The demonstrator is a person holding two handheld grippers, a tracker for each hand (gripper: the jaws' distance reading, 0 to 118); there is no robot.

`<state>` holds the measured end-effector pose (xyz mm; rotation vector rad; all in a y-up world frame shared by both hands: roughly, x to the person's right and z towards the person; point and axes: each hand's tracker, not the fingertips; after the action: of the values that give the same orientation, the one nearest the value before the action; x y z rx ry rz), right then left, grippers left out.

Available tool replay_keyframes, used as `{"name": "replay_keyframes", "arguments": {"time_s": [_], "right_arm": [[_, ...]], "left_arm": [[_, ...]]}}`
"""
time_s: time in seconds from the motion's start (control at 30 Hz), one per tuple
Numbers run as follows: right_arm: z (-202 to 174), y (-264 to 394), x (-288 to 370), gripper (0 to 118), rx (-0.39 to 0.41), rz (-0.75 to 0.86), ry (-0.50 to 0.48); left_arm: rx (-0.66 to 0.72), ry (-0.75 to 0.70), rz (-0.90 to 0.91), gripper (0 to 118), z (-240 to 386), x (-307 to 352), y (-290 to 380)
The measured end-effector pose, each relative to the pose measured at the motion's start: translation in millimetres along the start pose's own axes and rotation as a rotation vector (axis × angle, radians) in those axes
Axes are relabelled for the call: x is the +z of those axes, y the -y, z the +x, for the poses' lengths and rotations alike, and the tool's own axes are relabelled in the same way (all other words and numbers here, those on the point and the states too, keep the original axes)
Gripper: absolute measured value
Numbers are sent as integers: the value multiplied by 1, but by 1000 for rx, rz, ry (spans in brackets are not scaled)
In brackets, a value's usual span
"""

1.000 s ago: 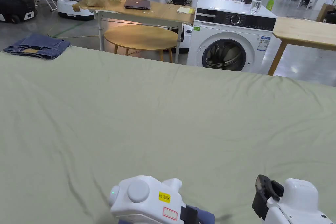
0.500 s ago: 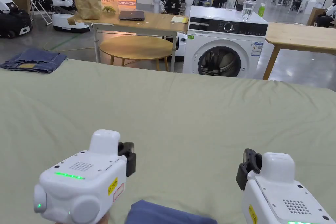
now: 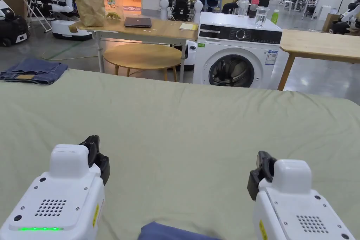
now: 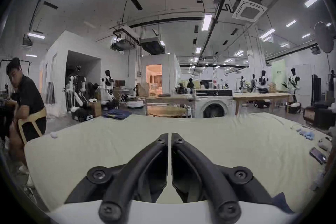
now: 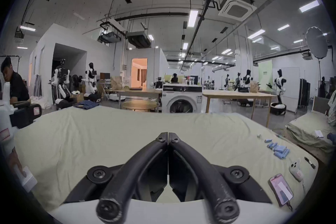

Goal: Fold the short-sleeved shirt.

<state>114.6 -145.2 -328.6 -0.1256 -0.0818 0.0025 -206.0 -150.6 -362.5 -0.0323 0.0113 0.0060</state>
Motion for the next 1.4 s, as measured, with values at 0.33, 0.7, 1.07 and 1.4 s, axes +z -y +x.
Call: {"name": "replay_keyframes", "arguments": {"time_s": [0.33,0.7,1.07,1.4], "right_arm": [[-14,87,48,0,38,-306,-123],[-23,149,27,0,39,-500,-111],[-21,150,26,0,52,-500,-124],[-20,150,26,0,36,-500,-131]], "left_arm": [[33,56,-96,0,-11,6,15],[274,244,-502,0,-43,3,54],[794,691,-1012,58,-88,-35,107],[827,915,-1244,80,-52,-59,148]]}}
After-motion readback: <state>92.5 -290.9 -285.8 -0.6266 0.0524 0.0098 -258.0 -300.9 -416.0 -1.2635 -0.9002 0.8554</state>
